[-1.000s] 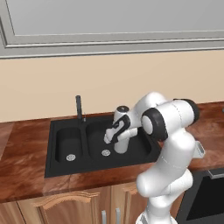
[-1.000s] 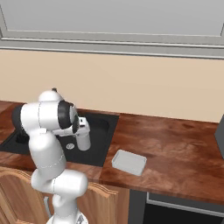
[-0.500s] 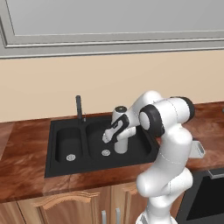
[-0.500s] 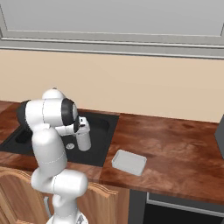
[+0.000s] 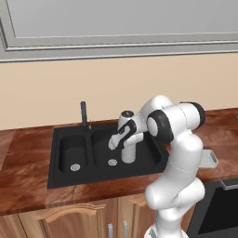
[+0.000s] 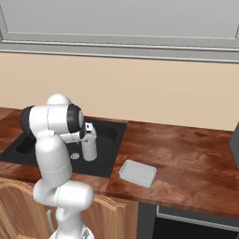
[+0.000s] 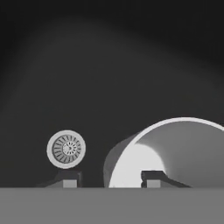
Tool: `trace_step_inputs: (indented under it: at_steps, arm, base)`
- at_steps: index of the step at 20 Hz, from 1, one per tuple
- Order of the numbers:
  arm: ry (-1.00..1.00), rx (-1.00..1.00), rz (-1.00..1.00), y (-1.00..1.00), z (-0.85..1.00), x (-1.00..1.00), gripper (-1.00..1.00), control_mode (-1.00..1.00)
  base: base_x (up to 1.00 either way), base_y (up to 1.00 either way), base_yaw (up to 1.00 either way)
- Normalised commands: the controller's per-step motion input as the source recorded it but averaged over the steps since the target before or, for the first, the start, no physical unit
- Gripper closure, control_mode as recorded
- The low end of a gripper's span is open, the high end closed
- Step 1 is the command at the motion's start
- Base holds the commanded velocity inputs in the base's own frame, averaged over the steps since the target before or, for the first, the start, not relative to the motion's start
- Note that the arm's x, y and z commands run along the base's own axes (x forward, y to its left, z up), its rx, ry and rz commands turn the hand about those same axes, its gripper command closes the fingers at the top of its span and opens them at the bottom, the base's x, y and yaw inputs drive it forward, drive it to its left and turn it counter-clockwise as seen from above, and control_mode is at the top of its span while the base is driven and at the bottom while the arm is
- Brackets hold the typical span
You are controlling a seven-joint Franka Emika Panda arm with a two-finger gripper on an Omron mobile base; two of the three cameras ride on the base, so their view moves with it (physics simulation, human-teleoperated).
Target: Place the tupperware in the left basin and the glass cup in the right basin of the sink.
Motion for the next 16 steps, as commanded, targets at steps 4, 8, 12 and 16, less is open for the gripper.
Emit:
trace_step_inputs:
  at_steps: [4,8,12,16]
  arm:
    - [-0.06,0.00,-0.04,-0.02,0.03,-0.06,-1.00,-1.00]
    - [-0.04,0.00,-0.05,0.00,0.18,-0.06,-1.00,-1.00]
    - [-0.02,0.00,-0.05,-0.01,0.31,-0.14,-1.00,-1.00]
    - [-0.06,0.00,-0.09,-0.07,0.42,-0.27,-1.00,-1.00]
  base:
    - [0.00,0.00,0.00]
    - [0.00,0.00,0.00]
    - [0.00,0.00,0.00]
    - [0.00,0.00,0.00]
